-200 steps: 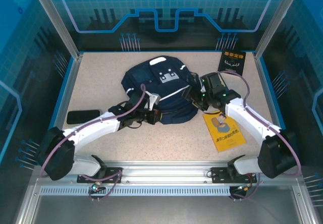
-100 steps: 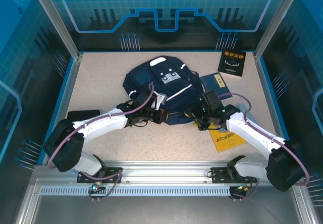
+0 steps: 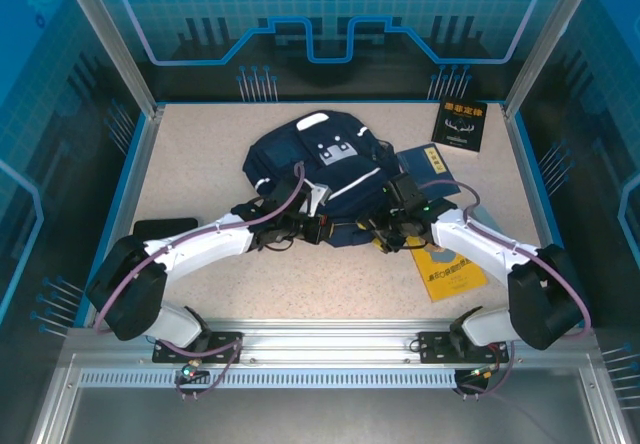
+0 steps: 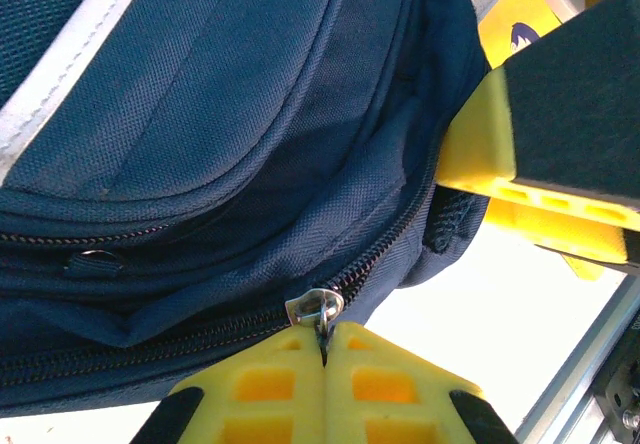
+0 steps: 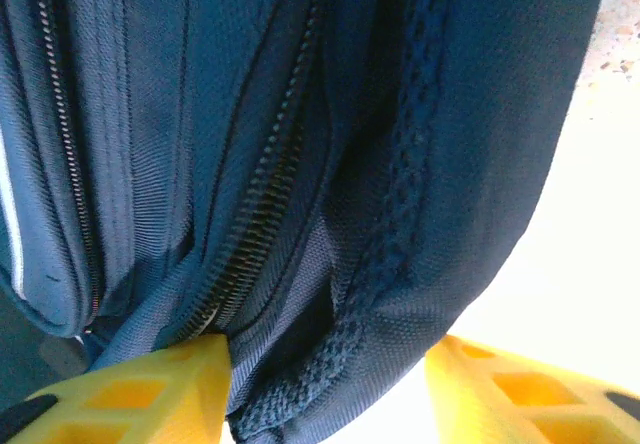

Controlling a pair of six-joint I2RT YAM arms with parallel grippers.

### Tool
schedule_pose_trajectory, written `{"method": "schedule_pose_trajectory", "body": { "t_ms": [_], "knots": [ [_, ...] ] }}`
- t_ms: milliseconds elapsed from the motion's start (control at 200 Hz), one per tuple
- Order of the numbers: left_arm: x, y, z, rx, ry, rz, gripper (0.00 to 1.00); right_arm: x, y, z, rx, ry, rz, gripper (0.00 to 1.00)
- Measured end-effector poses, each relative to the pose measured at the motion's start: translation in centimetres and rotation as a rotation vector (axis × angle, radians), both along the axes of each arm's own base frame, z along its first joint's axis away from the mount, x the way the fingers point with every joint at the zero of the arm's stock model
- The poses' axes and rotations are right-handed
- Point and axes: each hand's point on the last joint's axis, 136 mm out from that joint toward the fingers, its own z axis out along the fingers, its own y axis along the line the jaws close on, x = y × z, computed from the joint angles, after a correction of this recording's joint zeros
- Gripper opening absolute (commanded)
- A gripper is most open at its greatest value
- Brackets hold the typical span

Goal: Pack the student bag

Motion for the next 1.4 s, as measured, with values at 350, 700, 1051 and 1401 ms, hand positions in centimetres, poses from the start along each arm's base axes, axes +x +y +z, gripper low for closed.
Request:
{"method": "schedule_pose_trajectory", "body": {
  "t_ms": [350,700,1051,1401],
  "knots": [
    [0.1,0.8,-0.5,0.066,-0.018,0.010,0.00,-0.2,-1.0,-1.0,-0.040,0.007,-0.017,0.09],
    [1.3,5.5,-1.8,0.243,-0.005,0.063,0.00,0.7,-2.9,-1.2,-0.103,-0.030,-0.040,0.04],
    [4.0,10.1,-3.4,0.328,0.024,0.189,0.00,0.7,-3.7,-1.3,-0.140,-0.046,-0.033,0.02],
    [7.2,14.7,-5.4,0.444,0.078,0.383,0.00,1.1,1.4,-2.4,-0.107,-0.046,0.177,0.04]
  ]
}}
